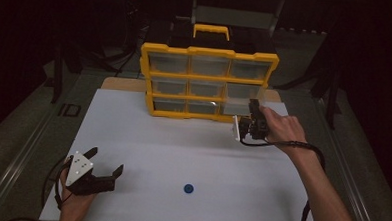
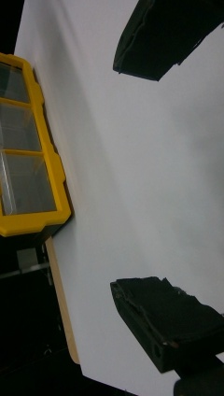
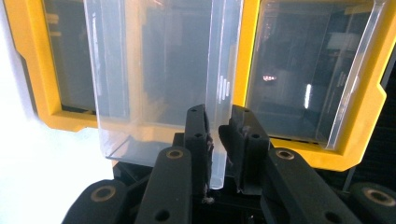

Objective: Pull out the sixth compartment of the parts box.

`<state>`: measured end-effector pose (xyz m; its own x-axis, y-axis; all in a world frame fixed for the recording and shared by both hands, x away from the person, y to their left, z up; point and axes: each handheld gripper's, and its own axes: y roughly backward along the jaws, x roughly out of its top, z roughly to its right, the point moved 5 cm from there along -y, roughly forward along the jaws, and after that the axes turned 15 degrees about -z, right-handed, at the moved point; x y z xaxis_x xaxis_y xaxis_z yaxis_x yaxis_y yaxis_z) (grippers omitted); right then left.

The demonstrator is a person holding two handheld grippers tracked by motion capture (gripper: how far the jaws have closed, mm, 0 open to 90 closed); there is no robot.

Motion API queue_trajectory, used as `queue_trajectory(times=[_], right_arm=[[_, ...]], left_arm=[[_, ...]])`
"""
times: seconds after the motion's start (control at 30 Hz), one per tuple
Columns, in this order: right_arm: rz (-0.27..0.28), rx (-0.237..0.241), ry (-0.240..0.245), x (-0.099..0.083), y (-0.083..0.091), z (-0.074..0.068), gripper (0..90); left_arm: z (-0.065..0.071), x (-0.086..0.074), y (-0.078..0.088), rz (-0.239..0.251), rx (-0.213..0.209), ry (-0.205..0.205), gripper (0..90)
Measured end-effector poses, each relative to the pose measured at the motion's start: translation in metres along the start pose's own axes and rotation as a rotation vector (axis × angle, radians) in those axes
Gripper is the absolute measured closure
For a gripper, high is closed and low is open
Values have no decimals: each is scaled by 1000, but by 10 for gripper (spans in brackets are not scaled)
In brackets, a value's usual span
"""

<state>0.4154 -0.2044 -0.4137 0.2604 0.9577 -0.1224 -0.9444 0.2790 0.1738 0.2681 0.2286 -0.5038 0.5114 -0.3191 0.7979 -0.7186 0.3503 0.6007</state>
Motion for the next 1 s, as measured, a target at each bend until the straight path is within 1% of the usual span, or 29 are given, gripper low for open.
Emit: queue_trajectory(times=[0.13,0.17,0.23,0.37,0.4,0.57,0.6,0.67,0.77,0.83,1.0], right_arm=[[2,6,-2,-1,3,0,781],[1,6,-10,-1,5,-1,781],[6,3,-2,-2,8,-1,781],[6,10,-9,-3,10,-2,781],[10,10,-4,-4,11,-2,780],[15,13,-11,-4,13,-3,779],[16,12,-6,-4,13,-3,779],[12,16,-14,-5,14,-3,780],[16,14,-7,-5,15,-2,780],[20,17,-15,-6,16,-3,779],[26,16,-8,-7,17,-4,778]], left_arm=[[0,0,0,1,0,0,0],[0,0,0,1,0,0,0],[0,0,0,0,-1,0,1],[0,0,0,0,-1,-1,1],[0,0,0,1,-1,-1,0],[0,0,0,1,-1,-1,1],[0,0,0,2,-1,-1,0],[0,0,0,2,-2,0,0],[0,0,1,4,-2,1,0],[0,0,1,4,-3,1,1],[1,0,0,2,-2,-2,1]])
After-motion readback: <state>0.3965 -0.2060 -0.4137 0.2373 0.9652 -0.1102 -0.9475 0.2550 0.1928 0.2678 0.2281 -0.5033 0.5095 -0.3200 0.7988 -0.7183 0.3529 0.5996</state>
